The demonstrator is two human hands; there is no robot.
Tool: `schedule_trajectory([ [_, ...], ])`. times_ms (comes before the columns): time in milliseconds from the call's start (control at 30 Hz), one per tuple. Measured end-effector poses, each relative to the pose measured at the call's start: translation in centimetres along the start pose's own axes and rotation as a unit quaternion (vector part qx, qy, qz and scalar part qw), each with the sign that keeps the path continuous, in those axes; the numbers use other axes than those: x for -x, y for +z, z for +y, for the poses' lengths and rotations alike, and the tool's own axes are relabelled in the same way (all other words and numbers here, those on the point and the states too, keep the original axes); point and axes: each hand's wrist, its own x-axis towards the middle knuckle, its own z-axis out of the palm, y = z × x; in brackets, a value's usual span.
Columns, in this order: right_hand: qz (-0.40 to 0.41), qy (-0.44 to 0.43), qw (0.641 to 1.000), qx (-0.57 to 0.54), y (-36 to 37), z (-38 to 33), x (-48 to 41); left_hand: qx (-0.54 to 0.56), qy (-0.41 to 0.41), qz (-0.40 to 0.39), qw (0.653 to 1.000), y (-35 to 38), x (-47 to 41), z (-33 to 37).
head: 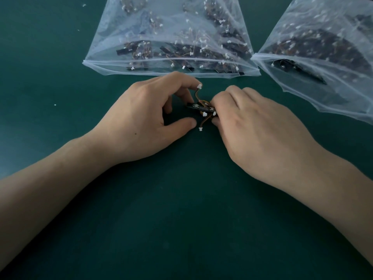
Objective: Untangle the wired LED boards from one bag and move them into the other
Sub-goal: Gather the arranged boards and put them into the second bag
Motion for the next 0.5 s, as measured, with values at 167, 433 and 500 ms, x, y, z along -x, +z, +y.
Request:
schedule_trajectory([
  [167, 0.016, 0.022, 0.995, -0.091, 0.0, 0.5, -0.1, 0.006, -0.006, -0.006, 1.000, -0.1, 0.0, 0.0],
  [433, 0.079, 0.101, 0.990, -0.063, 0.3, 3.2, -0.6, 0.009, -0.008, -0.014, 1.000, -0.1, 0.1, -0.2],
  [500, 0.101, 0.142, 0.985, 0.007, 0.2, 4.5, -0.6, 0.005, -0.006, -0.015, 1.000, -0.1, 0.1, -0.2],
])
